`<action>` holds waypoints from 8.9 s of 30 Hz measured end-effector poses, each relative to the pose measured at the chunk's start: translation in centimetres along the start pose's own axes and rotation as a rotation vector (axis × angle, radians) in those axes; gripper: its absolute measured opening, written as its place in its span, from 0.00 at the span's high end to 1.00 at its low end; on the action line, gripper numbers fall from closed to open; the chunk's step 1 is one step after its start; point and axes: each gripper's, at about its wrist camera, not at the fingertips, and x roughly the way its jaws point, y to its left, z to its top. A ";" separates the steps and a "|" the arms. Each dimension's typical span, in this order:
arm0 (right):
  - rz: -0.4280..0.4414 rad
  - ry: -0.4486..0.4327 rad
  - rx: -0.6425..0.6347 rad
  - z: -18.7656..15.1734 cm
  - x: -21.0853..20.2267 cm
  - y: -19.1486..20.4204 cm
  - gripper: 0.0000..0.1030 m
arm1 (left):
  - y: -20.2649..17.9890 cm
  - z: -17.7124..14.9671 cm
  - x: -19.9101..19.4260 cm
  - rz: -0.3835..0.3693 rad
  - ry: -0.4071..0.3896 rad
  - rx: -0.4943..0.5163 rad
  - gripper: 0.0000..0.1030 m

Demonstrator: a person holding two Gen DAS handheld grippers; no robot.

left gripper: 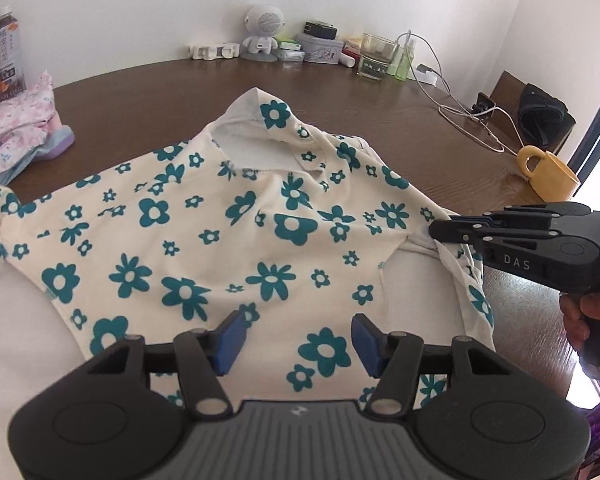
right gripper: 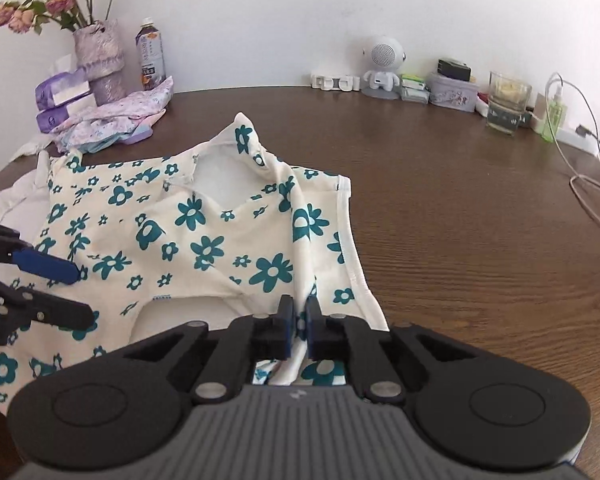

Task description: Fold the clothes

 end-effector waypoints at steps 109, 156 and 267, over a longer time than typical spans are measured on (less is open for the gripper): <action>0.184 0.026 -0.224 3.8 0.8 2.0 0.66 | 3.5 6.1 4.2 0.012 -0.052 -0.064 0.42; 0.110 0.048 -0.123 -0.2 0.1 2.8 0.69 | 1.9 -0.4 -0.8 -0.069 -0.011 0.143 0.49; 0.176 -0.103 0.032 -6.4 -6.2 11.4 0.44 | 6.1 -10.0 -7.4 -0.065 -0.195 0.036 0.31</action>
